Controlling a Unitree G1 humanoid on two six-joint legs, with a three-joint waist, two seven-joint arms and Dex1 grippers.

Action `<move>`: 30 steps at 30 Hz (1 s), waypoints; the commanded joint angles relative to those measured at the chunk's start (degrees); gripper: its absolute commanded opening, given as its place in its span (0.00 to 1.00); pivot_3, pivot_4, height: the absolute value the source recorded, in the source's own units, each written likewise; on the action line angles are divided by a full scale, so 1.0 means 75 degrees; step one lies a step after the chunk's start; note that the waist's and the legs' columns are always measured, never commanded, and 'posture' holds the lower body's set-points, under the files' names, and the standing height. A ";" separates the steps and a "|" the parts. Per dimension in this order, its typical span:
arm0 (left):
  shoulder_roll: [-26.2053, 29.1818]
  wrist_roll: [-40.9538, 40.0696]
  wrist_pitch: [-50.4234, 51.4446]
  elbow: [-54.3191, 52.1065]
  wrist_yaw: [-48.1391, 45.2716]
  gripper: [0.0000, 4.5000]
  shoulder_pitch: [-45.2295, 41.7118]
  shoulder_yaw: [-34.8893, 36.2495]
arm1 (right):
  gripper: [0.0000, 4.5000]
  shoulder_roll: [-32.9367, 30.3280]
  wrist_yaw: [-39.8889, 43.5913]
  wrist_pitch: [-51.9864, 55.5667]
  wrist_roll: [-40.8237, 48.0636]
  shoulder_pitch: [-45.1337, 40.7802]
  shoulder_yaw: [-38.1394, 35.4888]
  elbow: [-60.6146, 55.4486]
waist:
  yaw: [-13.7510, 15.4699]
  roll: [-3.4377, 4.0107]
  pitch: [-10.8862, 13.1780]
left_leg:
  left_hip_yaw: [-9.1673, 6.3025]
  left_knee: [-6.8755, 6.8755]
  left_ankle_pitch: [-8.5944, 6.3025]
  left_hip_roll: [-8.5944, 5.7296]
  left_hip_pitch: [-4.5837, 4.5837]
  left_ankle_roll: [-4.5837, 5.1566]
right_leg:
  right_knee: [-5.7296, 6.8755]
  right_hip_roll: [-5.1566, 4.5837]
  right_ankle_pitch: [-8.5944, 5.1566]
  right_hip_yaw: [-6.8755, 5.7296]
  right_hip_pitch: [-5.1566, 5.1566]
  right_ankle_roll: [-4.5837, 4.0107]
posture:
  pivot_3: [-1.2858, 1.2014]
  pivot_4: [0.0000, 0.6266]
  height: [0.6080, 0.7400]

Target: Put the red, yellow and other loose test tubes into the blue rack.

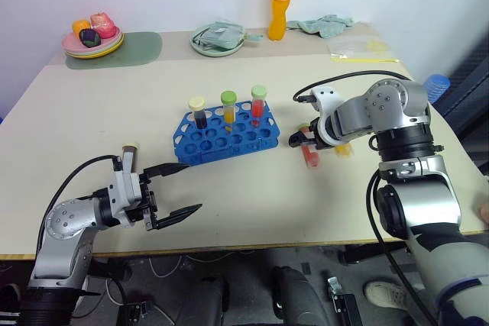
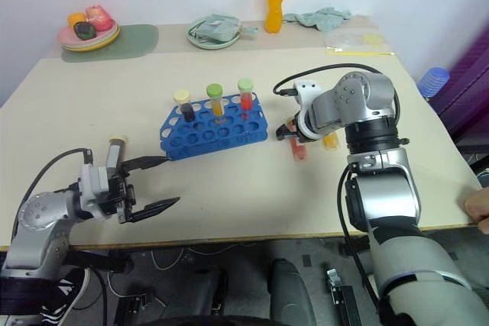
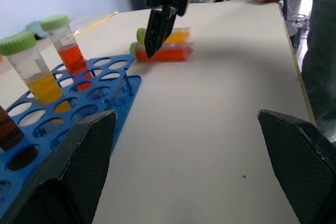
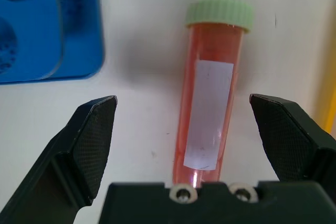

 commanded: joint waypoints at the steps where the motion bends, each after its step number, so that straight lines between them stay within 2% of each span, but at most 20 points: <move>1: 0.0008 -0.0024 0.0028 -0.0370 0.0155 0.98 0.0131 0.0029 | 1.00 0.0025 -0.0052 0.0045 -0.0155 -0.0095 -0.0210 -0.0019 | -0.0005 0.0001 0.0000 | 0.0000 0.0000 0.0000 0.0000 0.0000 0.0000 | 0.0000 0.0000 0.0000 0.0000 -0.0001 0.0000 | 0.52 0.24 1.00; 7: -0.0001 -0.0025 0.0060 -0.0563 0.0355 0.98 0.0245 -0.0013 | 1.00 -0.0051 -0.0123 0.0045 -0.0122 0.0393 0.0019 -0.0326 | -0.0006 0.0000 0.0000 | 0.0000 -0.0001 0.0000 0.0000 0.0000 0.0001 | 0.0000 0.0002 0.0000 0.0000 0.0001 0.0000 | 0.52 0.24 1.00; 10: 0.0004 -0.0009 0.0067 -0.0648 0.0431 1.00 0.0308 -0.0031 | 0.80 0.0056 -0.0110 0.0045 -0.0221 0.0476 0.0065 -0.0473 | -0.0006 0.0001 -0.0002 | 0.0001 0.0001 0.0000 0.0000 0.0001 0.0001 | -0.0001 0.0001 0.0000 0.0000 0.0003 0.0000 | 0.52 0.24 1.00; 14: 0.0029 -0.0016 0.0100 -0.0679 0.0479 1.00 0.0308 -0.0006 | 0.38 0.0288 0.0056 0.0045 -0.0732 0.0459 -0.0038 -0.0506 | -0.0050 0.0002 -0.0002 | 0.0002 -0.0001 0.0000 0.0003 0.0006 0.0001 | 0.0001 0.0007 0.0000 0.0000 0.0003 0.0000 | 0.52 0.24 1.00; 15: 0.0043 -0.0012 0.0096 -0.0680 0.0486 1.00 0.0311 0.0004 | 0.23 0.0344 0.0114 0.0045 -0.0891 0.0425 -0.0098 -0.0573 | -0.0051 0.0002 -0.0002 | 0.0002 -0.0001 0.0000 0.0004 0.0007 0.0001 | 0.0002 0.0007 0.0000 0.0000 0.0003 0.0000 | 0.52 0.24 1.00; 16: 0.0054 -0.0019 0.0098 -0.0686 0.0491 1.00 0.0314 0.0014 | 0.19 0.0402 0.0169 0.0045 -0.1029 0.0404 -0.0191 -0.0678 | -0.0050 0.0002 -0.0003 | 0.0002 -0.0001 0.0000 0.0003 0.0007 0.0001 | 0.0002 0.0008 0.0000 0.0000 0.0004 0.0000 | 0.52 0.24 1.00; 18: 0.0067 -0.0034 0.0109 -0.0698 0.0503 1.00 0.0323 0.0025 | 0.18 0.0387 0.0391 0.0045 -0.1094 0.0338 -0.0160 -0.0700 | -0.0046 0.0002 -0.0002 | 0.0002 0.0000 0.0000 0.0003 0.0009 0.0001 | 0.0002 0.0008 0.0000 0.0000 0.0006 0.0000 | 0.52 0.24 1.00; 22: 0.0103 -0.0072 0.0111 -0.0737 0.0530 1.00 0.0381 0.0109 | 0.18 0.0172 0.0874 -0.0160 -0.1474 0.0516 -0.0253 -0.1820 | -0.0024 0.0012 0.0004 | 0.0002 -0.0003 0.0000 0.0003 0.0004 0.0001 | 0.0002 0.0008 0.0000 -0.0001 -0.0001 0.0000 | 0.52 0.24 1.00; 25: 0.0138 -0.0112 0.0121 -0.0807 0.0577 1.00 0.0432 0.0204 | 0.18 -0.0012 0.1581 -0.1732 -0.1459 0.1441 -0.0787 -0.3383 | 0.0030 0.0010 0.0002 | -0.0002 -0.0003 0.0000 0.0003 -0.0013 0.0001 | -0.0002 0.0007 0.0000 -0.0004 -0.0012 0.0000 | 0.52 0.24 1.00; 27: 0.0153 -0.0158 0.0163 -0.0835 0.0595 1.00 0.0441 0.0251 | 0.18 -0.0198 0.2176 -0.3223 -0.1716 0.2339 -0.0747 -0.4572 | 0.0049 0.0010 0.0002 | -0.0003 0.0001 -0.0002 0.0000 -0.0022 0.0004 | -0.0008 0.0005 0.0001 -0.0010 -0.0012 0.0002 | 0.52 0.24 1.00; 30: 0.0194 -0.0204 0.0179 -0.0756 0.0558 1.00 0.0355 0.0310 | 0.18 0.0375 0.2806 -0.4256 -0.1198 0.3477 -0.1374 -0.5756 | 0.0030 0.0009 0.0002 | -0.0004 0.0002 -0.0003 -0.0001 -0.0029 0.0007 | -0.0014 0.0004 0.0003 -0.0011 -0.0014 0.0007 | 0.52 0.24 1.00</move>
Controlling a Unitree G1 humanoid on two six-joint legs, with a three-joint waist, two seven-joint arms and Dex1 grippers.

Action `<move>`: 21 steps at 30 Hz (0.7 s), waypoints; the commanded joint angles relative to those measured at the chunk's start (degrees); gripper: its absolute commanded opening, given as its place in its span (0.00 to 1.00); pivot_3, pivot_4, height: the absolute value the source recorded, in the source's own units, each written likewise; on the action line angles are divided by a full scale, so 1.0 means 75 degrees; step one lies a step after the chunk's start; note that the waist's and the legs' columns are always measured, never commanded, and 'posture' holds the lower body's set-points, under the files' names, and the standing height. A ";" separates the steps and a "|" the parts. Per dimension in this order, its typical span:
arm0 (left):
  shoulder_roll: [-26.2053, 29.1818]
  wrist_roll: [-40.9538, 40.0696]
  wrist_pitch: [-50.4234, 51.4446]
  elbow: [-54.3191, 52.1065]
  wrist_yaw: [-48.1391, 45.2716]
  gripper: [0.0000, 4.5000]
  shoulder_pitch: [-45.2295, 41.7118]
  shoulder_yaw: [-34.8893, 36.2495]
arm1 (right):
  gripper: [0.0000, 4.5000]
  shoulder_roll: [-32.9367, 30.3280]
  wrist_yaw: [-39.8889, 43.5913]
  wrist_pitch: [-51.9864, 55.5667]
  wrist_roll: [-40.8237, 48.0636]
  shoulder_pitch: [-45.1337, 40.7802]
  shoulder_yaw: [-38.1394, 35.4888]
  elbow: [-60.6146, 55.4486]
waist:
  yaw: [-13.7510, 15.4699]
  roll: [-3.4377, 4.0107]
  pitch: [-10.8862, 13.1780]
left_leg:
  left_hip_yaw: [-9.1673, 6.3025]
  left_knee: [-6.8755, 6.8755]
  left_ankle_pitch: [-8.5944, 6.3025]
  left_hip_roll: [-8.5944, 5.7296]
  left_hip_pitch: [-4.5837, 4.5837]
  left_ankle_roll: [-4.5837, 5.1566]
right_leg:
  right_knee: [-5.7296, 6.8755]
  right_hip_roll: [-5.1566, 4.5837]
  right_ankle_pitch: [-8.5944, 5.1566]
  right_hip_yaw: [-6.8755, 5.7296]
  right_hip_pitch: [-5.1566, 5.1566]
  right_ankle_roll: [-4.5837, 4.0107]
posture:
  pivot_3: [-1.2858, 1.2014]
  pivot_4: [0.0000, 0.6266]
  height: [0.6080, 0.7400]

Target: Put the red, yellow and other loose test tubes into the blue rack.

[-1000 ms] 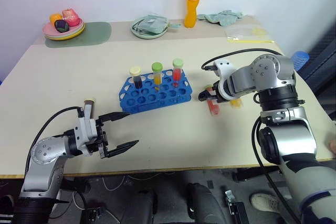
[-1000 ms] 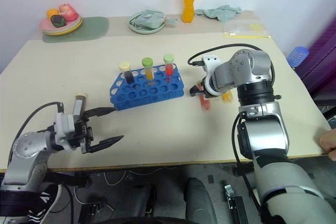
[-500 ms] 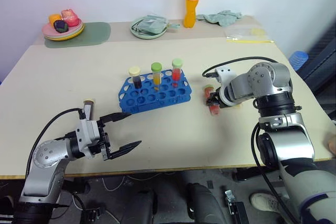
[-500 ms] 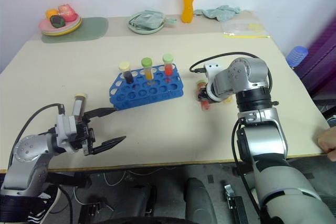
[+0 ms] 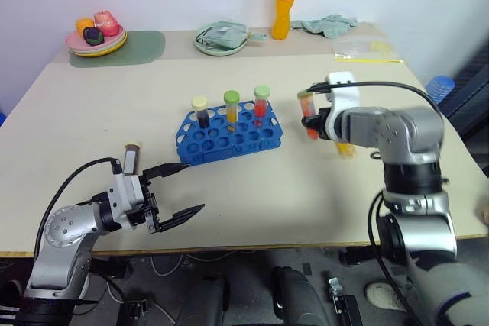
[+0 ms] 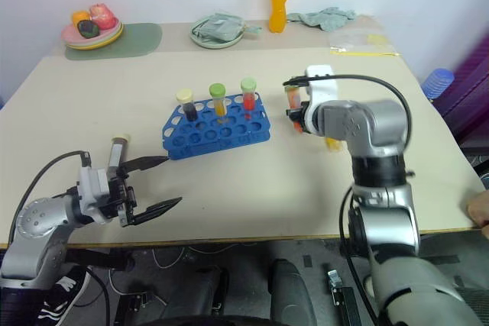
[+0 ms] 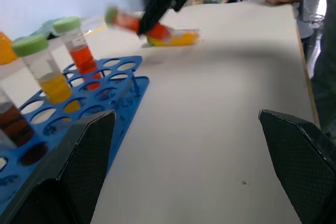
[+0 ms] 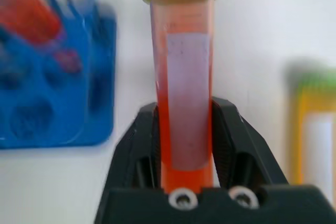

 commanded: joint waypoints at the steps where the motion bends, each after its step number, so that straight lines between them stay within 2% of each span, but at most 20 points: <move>1: 0.0123 -0.0200 0.0034 -0.0112 -0.0011 1.00 -0.0180 0.0223 | 0.18 0.0507 0.0881 -0.1770 0.0307 0.0963 -0.0528 -0.1599 | -0.0045 0.0000 0.0000 | 0.0000 -0.0001 0.0000 0.0001 0.0000 0.0000 | 0.0002 0.0001 0.0001 0.0002 -0.0001 0.0002 | 0.52 0.24 1.00; 4: 0.0133 -0.0216 0.0089 0.0066 -0.0056 1.00 -0.0404 0.0210 | 0.18 0.1043 0.1435 -0.3897 -0.0368 0.1887 0.0008 -0.2154 | -0.0085 0.0003 0.0001 | 0.0006 -0.0001 0.0001 0.0005 0.0015 -0.0002 | 0.0020 0.0007 0.0002 0.0012 -0.0003 0.0001 | 0.52 0.24 1.00; 8: 0.0210 -0.0314 0.0186 0.0380 -0.0242 1.00 -0.0687 0.0262 | 0.18 0.1481 0.1798 -0.6817 -0.2180 0.2337 0.1463 -0.1376 | -0.0125 0.0003 0.0001 | 0.0010 -0.0002 0.0002 0.0007 0.0043 -0.0004 | 0.0026 0.0013 0.0001 0.0013 0.0016 0.0000 | 0.52 0.24 1.00; 10: 0.0290 -0.0325 0.0220 0.0501 -0.0353 1.00 -0.0843 0.0264 | 0.18 0.2184 0.1384 -0.7631 -0.2353 0.2282 0.1359 -0.0765 | -0.0169 0.0002 0.0000 | 0.0009 -0.0004 0.0004 0.0008 0.0051 -0.0007 | 0.0026 0.0015 0.0001 0.0012 0.0023 -0.0001 | 0.52 0.24 1.00; 14: 0.0402 -0.0351 0.0318 0.0718 -0.0518 1.00 -0.1151 0.0279 | 0.18 0.2775 0.1547 -0.9767 -0.3032 0.2330 0.1639 0.0567 | -0.0168 0.0002 0.0000 | 0.0004 -0.0004 0.0008 0.0003 0.0049 -0.0014 | 0.0023 0.0010 0.0001 0.0012 0.0024 -0.0001 | 0.52 0.24 1.00; 17: 0.0413 -0.0345 0.0368 0.0803 -0.0614 1.00 -0.1285 0.0282 | 0.18 0.2869 0.1457 -1.1059 -0.3613 0.2230 0.1679 0.1857 | -0.0197 0.0002 0.0000 | 0.0003 -0.0007 0.0007 0.0002 0.0050 -0.0015 | 0.0021 0.0010 0.0001 0.0012 0.0024 -0.0001 | 0.52 0.24 1.00; 21: 0.0451 -0.0315 0.0438 0.0789 -0.0708 1.00 -0.1295 0.0290 | 0.18 0.3187 0.1652 -1.1806 -0.3545 0.1877 0.1574 0.3249 | -0.0238 0.0002 0.0001 | 0.0003 -0.0011 0.0009 0.0004 0.0051 -0.0016 | 0.0024 0.0012 0.0001 0.0013 0.0021 -0.0002 | 0.52 0.24 1.00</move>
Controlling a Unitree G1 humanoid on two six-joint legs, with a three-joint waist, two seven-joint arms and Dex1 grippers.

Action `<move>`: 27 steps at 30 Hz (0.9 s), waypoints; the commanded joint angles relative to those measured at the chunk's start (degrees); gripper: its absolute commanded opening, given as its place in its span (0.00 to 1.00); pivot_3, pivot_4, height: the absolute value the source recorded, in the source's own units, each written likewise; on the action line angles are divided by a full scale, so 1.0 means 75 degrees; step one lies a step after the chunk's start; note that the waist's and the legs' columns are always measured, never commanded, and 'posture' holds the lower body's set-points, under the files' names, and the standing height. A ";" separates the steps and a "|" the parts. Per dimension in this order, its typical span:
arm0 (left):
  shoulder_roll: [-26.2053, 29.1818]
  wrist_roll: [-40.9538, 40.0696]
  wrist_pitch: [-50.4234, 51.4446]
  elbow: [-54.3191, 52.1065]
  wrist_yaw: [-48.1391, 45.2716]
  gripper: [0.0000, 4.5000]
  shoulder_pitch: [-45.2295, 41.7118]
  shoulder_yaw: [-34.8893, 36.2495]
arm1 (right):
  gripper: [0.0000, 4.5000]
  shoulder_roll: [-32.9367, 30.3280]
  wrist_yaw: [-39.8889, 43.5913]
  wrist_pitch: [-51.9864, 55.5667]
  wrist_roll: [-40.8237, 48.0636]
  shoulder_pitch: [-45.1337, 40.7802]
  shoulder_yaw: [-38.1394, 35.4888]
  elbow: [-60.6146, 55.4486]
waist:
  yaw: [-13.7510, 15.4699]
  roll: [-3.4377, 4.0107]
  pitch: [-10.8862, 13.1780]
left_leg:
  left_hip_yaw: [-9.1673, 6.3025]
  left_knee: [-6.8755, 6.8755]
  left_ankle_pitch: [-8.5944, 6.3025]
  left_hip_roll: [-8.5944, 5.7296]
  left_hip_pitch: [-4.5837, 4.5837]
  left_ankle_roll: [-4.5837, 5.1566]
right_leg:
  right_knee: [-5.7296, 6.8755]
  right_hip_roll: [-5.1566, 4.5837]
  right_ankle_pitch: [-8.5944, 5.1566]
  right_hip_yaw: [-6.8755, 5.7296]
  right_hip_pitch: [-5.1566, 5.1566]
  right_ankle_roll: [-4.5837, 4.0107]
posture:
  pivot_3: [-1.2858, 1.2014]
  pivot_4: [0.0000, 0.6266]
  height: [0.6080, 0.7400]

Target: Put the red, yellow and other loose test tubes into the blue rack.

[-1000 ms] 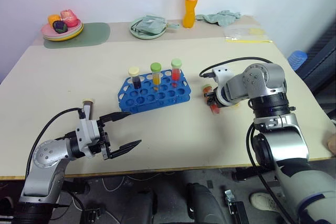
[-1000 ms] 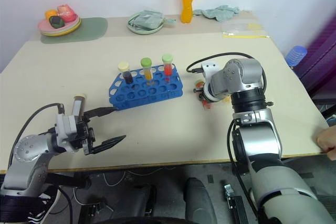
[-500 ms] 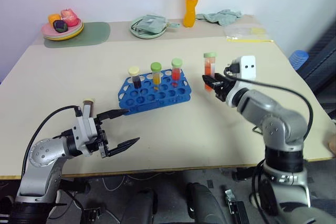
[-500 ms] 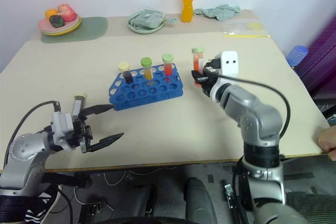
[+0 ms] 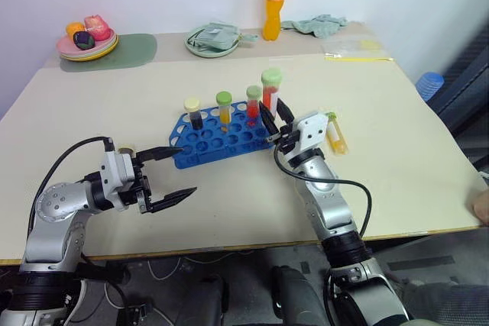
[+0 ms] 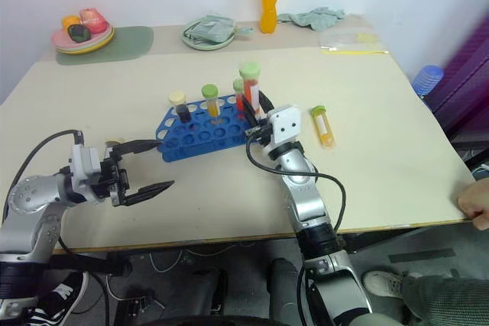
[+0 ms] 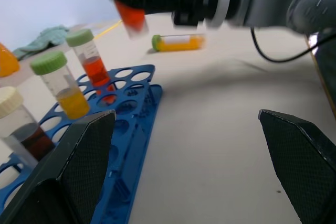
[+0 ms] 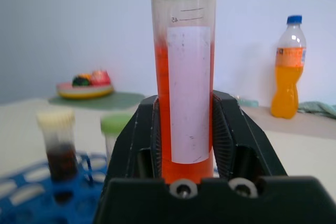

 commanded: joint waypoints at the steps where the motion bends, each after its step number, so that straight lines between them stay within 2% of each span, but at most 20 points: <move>1: 0.0132 -0.0144 0.0034 -0.0142 -0.0101 1.00 -0.0068 0.0145 | 0.18 0.0290 0.0129 -0.0882 -0.0022 -0.0453 -0.0084 0.0845 | -0.0021 0.0000 0.0000 | 0.0000 -0.0001 0.0001 0.0001 0.0000 -0.0001 | 0.0003 0.0001 0.0000 0.0001 -0.0002 -0.0001 | 0.52 0.24 1.00; 12: 0.0252 -0.0166 0.0110 -0.0371 -0.0067 1.00 0.0199 0.0388 | 0.18 0.0553 0.0388 -0.1925 -0.0186 -0.1027 -0.0188 0.2749 | -0.0017 0.0000 0.0000 | 0.0000 -0.0001 0.0002 0.0001 0.0001 -0.0004 | 0.0016 0.0001 -0.0001 0.0006 -0.0008 -0.0002 | 0.52 0.24 1.00; 27: 0.0325 -0.0163 0.0189 -0.0557 -0.0053 1.00 0.0301 0.0488 | 0.18 0.0583 0.0363 -0.1916 -0.0113 -0.0883 -0.0451 0.2799 | -0.0016 0.0001 0.0000 | 0.0000 -0.0001 0.0004 0.0001 0.0004 -0.0006 | 0.0027 0.0001 -0.0001 0.0007 -0.0009 -0.0003 | 0.52 0.24 1.00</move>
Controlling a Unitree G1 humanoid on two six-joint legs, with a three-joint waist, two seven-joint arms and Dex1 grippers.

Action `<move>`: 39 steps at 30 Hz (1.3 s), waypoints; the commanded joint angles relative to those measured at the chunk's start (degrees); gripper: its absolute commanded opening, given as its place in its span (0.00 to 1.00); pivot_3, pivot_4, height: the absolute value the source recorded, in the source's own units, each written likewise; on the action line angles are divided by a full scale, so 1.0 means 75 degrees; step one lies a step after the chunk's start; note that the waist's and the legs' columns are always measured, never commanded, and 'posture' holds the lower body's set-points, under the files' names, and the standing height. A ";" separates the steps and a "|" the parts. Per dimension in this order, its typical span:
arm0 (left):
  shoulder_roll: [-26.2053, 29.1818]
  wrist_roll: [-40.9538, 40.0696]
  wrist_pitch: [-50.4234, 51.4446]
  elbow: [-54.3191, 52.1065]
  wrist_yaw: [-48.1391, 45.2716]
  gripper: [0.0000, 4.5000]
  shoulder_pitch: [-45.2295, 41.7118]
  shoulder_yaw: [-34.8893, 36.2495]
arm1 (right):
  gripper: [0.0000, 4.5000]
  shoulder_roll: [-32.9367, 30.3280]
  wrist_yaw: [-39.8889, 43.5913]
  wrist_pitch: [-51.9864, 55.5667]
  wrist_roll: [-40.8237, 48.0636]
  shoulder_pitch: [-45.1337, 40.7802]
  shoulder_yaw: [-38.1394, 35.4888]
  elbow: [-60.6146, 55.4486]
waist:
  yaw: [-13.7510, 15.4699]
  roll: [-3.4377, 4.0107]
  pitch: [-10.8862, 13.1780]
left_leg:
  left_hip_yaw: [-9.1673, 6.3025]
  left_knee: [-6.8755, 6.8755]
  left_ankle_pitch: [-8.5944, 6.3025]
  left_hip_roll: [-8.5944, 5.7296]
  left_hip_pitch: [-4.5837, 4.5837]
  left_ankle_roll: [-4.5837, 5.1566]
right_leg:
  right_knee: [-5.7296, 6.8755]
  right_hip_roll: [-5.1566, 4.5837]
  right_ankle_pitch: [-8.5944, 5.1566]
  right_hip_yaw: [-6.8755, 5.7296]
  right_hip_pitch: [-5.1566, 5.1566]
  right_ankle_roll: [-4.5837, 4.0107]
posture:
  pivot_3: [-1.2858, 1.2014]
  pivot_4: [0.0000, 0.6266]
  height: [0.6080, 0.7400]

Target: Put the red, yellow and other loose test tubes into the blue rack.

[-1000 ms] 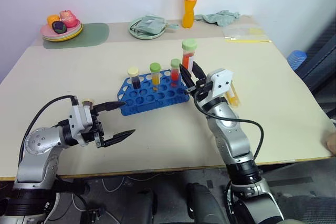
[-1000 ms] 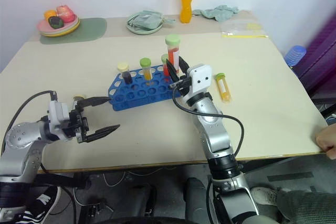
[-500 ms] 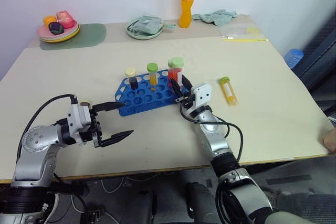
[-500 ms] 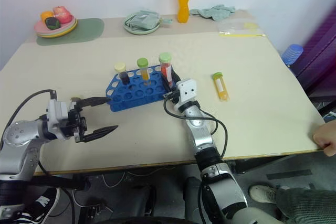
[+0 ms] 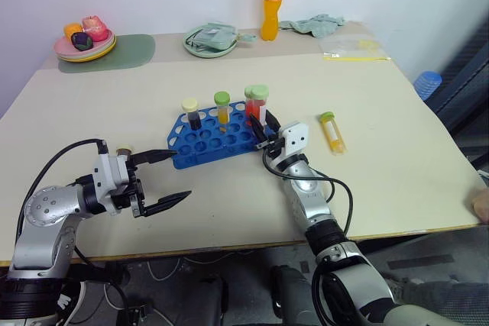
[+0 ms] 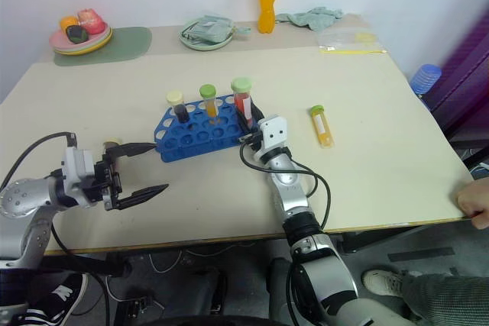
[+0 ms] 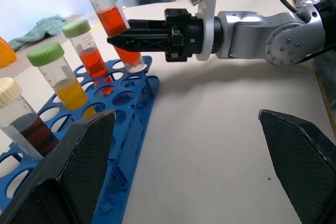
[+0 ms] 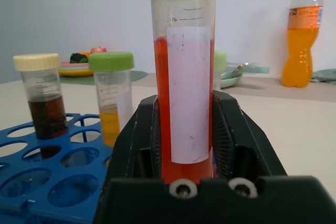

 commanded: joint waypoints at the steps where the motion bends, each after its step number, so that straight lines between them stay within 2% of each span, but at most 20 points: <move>1: 0.0121 -0.0160 -0.0021 -0.0168 -0.0060 1.00 -0.0071 0.0169 | 0.18 0.0080 -0.0026 -0.0057 0.0015 0.0012 -0.0071 -0.0128 | 0.0000 0.0000 0.0000 | 0.0000 0.0000 0.0000 0.0000 0.0000 0.0000 | 0.0000 0.0000 0.0000 0.0000 0.0000 0.0000 | 0.52 0.24 1.00; 23: 0.0053 -0.0138 0.0079 -0.0150 0.0094 1.00 -0.0235 0.0198 | 0.18 0.0305 0.0098 -0.0181 0.0182 -0.0226 -0.0218 0.0669 | -0.0005 0.0000 0.0000 | 0.0000 0.0001 0.0002 0.0000 0.0003 -0.0004 | 0.0013 0.0001 -0.0001 0.0002 -0.0004 -0.0001 | 0.52 0.24 1.00; 25: 0.0048 -0.0098 0.0046 -0.0160 0.0102 1.00 -0.0230 0.0160 | 0.41 0.0359 0.0453 -0.0039 0.0536 -0.0192 -0.0347 0.0598 | -0.0006 0.0000 0.0000 | 0.0000 0.0001 0.0002 0.0000 0.0003 -0.0004 | 0.0013 0.0001 -0.0001 0.0002 -0.0004 -0.0001 | 0.52 0.24 1.00; 26: 0.0042 -0.0081 0.0034 -0.0171 0.0104 1.00 -0.0221 0.0144 | 0.48 0.0323 0.0529 -0.0081 0.0505 -0.0170 -0.0327 0.0557 | -0.0005 0.0000 0.0000 | 0.0000 0.0001 0.0002 0.0000 0.0003 -0.0004 | 0.0013 0.0001 -0.0001 0.0002 -0.0004 -0.0001 | 0.52 0.24 1.00; 30: 0.0021 -0.0055 0.0023 -0.0182 0.0125 1.00 -0.0222 0.0109 | 0.96 0.0091 0.0430 0.0184 0.0290 0.0025 -0.0316 -0.0033 | -0.0002 0.0001 0.0000 | 0.0000 0.0001 0.0002 0.0000 0.0003 -0.0004 | 0.0014 0.0001 -0.0001 0.0002 -0.0005 -0.0001 | 0.52 0.24 1.00; 34: -0.0062 -0.0020 -0.0020 -0.0205 0.0196 1.00 -0.0196 0.0062 | 0.98 -0.0531 0.0487 0.0844 0.0161 0.0590 -0.0317 -0.1501 | 0.0049 0.0001 0.0001 | 0.0000 0.0002 0.0002 -0.0004 0.0000 -0.0004 | 0.0015 -0.0004 -0.0001 0.0002 -0.0006 -0.0001 | 0.52 0.24 1.00; 39: -0.0182 0.0027 -0.0093 -0.0253 0.0266 1.00 -0.0127 0.0000 | 0.98 -0.1605 0.0823 0.2551 0.0585 0.1412 -0.0602 -0.4072 | 0.0046 0.0001 0.0000 | 0.0000 0.0005 0.0002 -0.0005 -0.0002 -0.0004 | 0.0015 -0.0005 -0.0001 0.0002 -0.0006 -0.0001 | 0.52 0.24 1.00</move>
